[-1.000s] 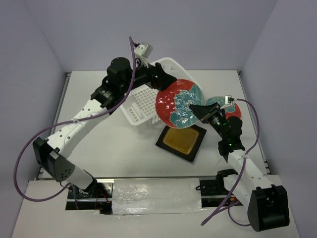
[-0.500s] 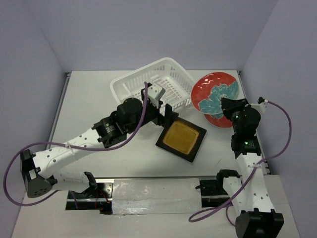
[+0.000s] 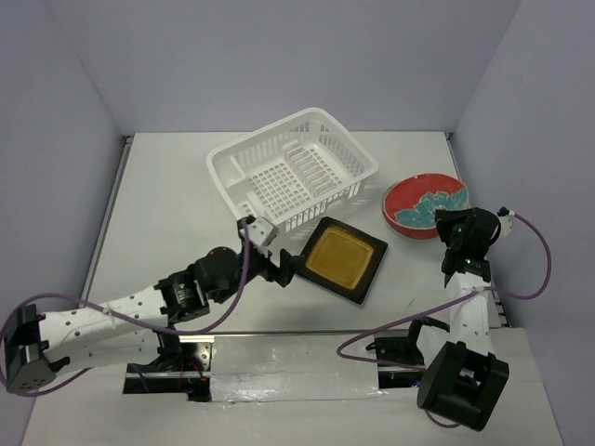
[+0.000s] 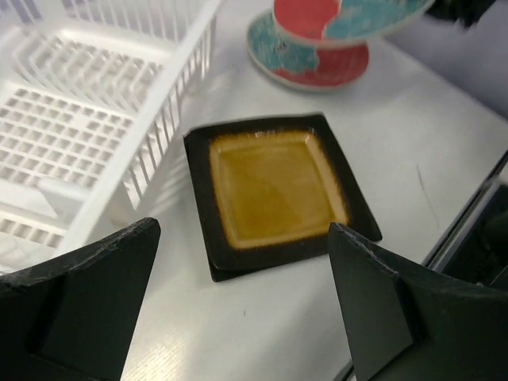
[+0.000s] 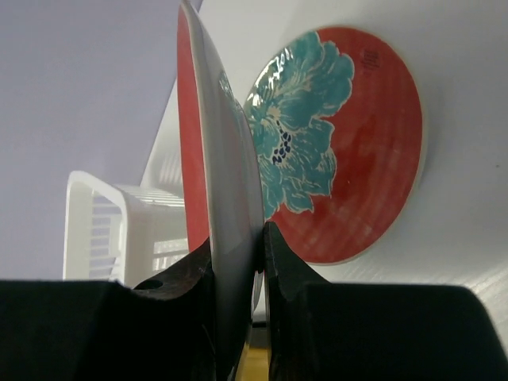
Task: Unload the plates from the dish rack
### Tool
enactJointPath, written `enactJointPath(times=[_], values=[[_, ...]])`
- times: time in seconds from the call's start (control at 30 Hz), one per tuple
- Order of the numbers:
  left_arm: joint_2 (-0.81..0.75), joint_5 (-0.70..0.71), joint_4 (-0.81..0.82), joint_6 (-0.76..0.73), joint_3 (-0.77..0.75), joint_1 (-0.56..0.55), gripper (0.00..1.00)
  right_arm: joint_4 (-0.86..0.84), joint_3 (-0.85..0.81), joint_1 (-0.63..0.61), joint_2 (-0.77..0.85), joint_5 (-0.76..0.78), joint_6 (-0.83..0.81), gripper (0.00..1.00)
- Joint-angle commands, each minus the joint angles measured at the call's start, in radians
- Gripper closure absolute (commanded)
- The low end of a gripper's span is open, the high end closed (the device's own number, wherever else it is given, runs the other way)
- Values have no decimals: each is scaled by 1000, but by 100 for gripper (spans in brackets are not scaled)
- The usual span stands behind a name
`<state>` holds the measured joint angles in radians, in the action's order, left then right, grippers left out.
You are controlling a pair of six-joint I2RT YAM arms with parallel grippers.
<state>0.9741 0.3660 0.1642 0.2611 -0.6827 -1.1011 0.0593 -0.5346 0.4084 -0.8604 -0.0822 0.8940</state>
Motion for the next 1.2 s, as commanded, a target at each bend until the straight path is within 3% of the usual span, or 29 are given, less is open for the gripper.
enactJointPath(times=[0.0,0.23,0.4,0.83,1.17], values=[[-107,96,185,-2,86,-6,1,-320,22,24,-21,-72,69,100],[-94,200,141,-33,80,-6,0,-558,78,59,-143,-189,92,100],[-97,176,143,-19,84,-6,1,-697,110,58,-238,-248,102,100],[-175,162,161,-2,115,-6,0,-664,79,61,-365,-235,66,100],[-196,155,170,-6,127,-6,1,-808,117,67,-500,-271,95,100]])
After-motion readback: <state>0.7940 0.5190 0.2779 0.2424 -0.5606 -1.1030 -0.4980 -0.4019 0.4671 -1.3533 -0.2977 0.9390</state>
